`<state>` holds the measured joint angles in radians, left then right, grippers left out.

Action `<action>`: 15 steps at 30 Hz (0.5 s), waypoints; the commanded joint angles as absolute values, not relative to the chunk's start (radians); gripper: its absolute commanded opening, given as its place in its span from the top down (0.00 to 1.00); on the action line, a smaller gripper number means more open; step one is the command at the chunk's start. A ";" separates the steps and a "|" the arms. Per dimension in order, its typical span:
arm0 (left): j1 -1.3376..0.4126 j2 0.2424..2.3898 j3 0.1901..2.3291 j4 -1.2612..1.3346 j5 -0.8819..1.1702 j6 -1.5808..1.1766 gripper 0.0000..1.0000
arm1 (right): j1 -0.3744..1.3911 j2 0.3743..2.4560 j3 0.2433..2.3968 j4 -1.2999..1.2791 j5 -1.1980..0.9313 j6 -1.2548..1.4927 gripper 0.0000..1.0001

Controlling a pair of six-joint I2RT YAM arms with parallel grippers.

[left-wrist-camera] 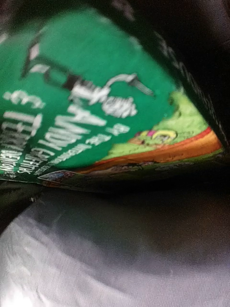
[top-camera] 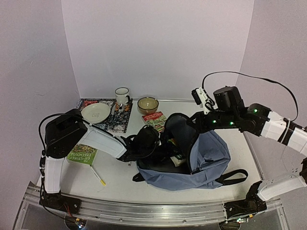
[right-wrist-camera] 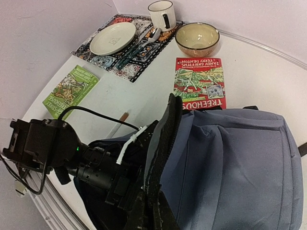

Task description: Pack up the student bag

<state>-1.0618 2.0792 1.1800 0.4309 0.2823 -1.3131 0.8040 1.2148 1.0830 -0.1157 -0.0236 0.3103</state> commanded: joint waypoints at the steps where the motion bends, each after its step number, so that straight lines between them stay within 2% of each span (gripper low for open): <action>1: -1.066 2.029 1.153 0.487 0.223 -1.285 0.41 | 0.811 1.183 1.056 -0.067 0.056 0.301 1.00; 10: -1.072 1.864 1.113 0.258 0.089 -1.143 0.18 | 0.807 1.170 0.995 -0.076 0.127 0.296 1.00; 15: -1.107 1.771 1.171 0.022 -0.047 -1.029 0.17 | 0.797 1.184 0.982 -0.089 0.179 0.295 1.00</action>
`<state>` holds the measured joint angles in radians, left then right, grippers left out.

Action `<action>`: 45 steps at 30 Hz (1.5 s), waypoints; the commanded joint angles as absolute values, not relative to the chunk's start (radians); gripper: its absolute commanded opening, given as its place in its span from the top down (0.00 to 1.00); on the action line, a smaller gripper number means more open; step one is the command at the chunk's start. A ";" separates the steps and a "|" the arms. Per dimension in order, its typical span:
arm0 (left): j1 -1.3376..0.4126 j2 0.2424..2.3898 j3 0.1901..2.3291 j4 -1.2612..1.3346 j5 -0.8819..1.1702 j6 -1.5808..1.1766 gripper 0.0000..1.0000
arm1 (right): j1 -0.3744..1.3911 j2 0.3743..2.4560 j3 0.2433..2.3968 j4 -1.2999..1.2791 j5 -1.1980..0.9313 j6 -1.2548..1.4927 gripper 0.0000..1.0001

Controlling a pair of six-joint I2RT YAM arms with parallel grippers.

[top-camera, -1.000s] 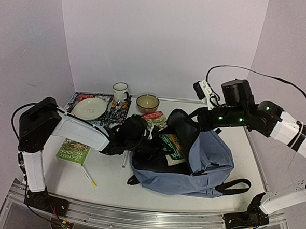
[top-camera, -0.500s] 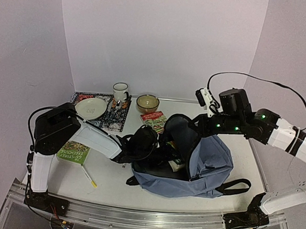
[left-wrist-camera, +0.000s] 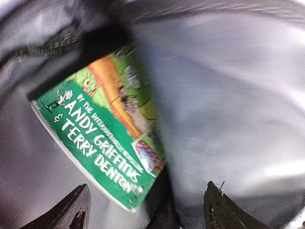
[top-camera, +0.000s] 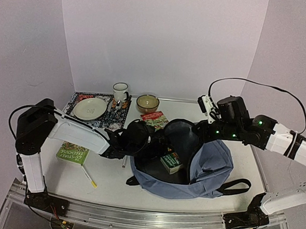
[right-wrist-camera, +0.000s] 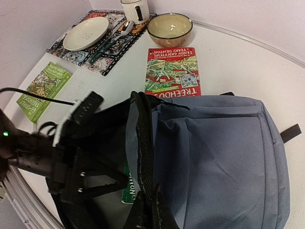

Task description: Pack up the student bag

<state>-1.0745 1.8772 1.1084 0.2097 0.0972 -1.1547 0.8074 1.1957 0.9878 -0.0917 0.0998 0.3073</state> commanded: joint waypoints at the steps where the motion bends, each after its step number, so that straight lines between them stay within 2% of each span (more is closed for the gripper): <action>1: -1.110 1.747 1.173 0.004 -0.059 -1.006 0.17 | 0.791 1.192 0.982 -0.093 0.195 0.291 1.00; 8: -1.094 1.572 1.140 -0.248 -0.214 -0.898 0.18 | 0.702 1.222 0.930 -0.124 0.212 0.312 1.00; 12: -1.001 1.469 1.052 -0.310 -0.205 -0.871 0.18 | 0.661 1.225 0.879 -0.127 0.207 0.339 1.00; 15: -0.903 1.404 0.993 -0.356 -0.194 -0.835 0.16 | 0.645 1.224 0.838 -0.131 0.219 0.358 1.00; 24: -0.609 1.303 0.918 -0.594 -0.239 -0.723 0.01 | 0.581 1.202 0.787 -0.175 0.268 0.450 1.00; 33: -0.260 1.333 0.871 -0.623 -0.180 -0.624 0.01 | 0.535 1.200 0.783 -0.202 0.252 0.447 0.96; 39: -0.203 1.460 0.899 -0.598 -0.141 -0.597 0.01 | 0.535 1.141 0.771 -0.087 -0.075 0.388 0.77; 45: -0.186 1.551 0.873 -0.561 -0.083 -0.568 0.01 | 0.547 1.089 0.757 -0.009 -0.271 0.399 0.62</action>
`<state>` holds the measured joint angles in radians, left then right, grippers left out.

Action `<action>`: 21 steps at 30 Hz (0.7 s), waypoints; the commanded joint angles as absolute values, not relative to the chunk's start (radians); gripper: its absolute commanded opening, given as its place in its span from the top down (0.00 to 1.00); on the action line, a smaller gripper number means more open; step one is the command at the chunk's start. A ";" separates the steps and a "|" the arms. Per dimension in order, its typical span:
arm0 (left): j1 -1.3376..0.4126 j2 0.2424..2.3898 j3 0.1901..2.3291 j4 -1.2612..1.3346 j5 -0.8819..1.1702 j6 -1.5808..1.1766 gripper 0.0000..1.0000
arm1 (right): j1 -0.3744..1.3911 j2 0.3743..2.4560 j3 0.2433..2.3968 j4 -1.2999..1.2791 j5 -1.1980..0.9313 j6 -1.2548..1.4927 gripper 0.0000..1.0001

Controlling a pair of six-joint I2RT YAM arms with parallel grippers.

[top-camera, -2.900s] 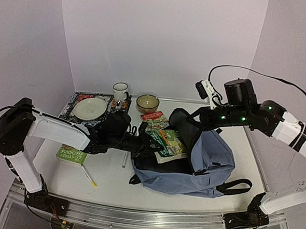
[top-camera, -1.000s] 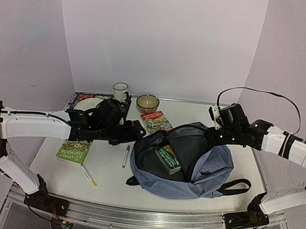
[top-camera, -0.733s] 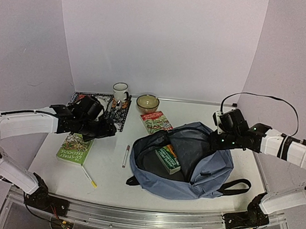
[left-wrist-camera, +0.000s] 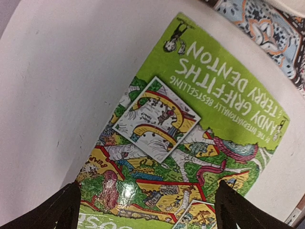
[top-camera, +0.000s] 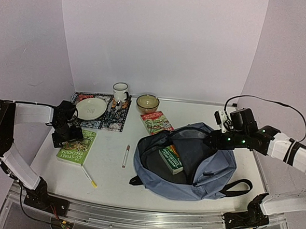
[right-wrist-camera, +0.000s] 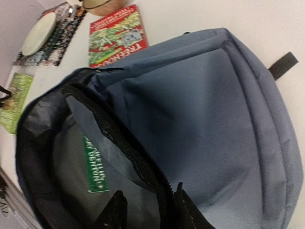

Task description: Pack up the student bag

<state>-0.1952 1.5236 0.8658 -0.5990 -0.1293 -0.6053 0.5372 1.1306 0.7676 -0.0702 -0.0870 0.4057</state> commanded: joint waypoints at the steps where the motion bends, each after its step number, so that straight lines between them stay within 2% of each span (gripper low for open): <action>1: -0.186 1.558 0.862 -0.554 -0.080 -0.567 0.01 | 0.555 1.082 0.760 -0.008 -0.280 0.399 0.60; 6: -0.186 1.563 0.797 -0.506 0.049 -0.568 0.02 | 0.653 1.087 0.815 0.018 -0.268 0.408 0.48; 12: -0.202 1.460 0.704 -0.439 0.239 -0.627 0.05 | 0.795 1.156 0.923 0.036 -0.118 0.442 0.34; 16: -0.255 1.397 0.687 -0.423 0.285 -0.672 0.05 | 0.832 1.195 0.966 0.041 -0.038 0.451 0.28; 21: -0.360 1.370 0.683 -0.385 0.293 -0.745 0.05 | 0.861 1.230 1.002 0.038 -0.046 0.451 0.23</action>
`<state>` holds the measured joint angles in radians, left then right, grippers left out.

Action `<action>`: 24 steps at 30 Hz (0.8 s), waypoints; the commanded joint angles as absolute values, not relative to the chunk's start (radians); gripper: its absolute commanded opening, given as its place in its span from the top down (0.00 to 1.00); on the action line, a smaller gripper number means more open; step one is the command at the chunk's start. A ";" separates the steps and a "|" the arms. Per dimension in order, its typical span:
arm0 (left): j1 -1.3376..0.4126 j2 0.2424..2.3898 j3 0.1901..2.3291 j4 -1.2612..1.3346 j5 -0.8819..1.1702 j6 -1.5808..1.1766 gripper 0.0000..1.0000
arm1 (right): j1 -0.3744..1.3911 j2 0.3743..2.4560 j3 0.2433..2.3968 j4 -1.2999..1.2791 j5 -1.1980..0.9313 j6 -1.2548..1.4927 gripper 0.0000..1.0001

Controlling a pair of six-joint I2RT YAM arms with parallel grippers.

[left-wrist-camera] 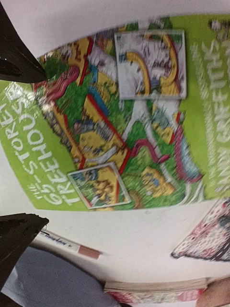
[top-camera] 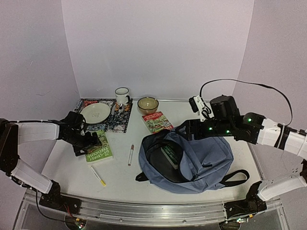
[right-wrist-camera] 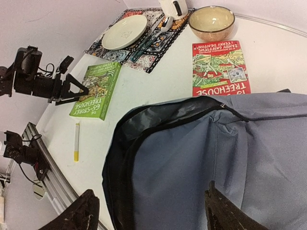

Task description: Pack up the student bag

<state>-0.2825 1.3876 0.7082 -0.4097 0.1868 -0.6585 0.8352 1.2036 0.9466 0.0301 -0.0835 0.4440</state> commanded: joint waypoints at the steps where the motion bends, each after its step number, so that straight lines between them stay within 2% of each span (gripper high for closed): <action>1: -0.381 1.369 0.683 -0.377 0.295 -0.754 0.05 | 0.874 1.239 1.016 0.041 -0.051 0.451 0.21; 5: -0.408 1.315 0.679 -0.372 0.300 -0.775 0.05 | 0.941 1.299 1.079 0.049 -0.046 0.453 0.19; 10: -0.371 1.218 0.697 -0.454 0.089 -0.761 0.03 | 1.003 1.405 1.144 0.095 -0.044 0.448 0.18; 14: -0.259 1.292 0.741 -0.471 0.000 -0.700 0.02 | 1.016 1.468 1.166 0.121 -0.038 0.451 0.17; 18: -0.226 1.435 0.815 -0.466 -0.054 -0.668 0.01 | 1.020 1.492 1.160 0.140 -0.032 0.465 0.17; 24: -0.225 1.582 0.864 -0.432 -0.033 -0.640 0.11 | 1.046 1.549 1.180 0.175 -0.060 0.482 0.16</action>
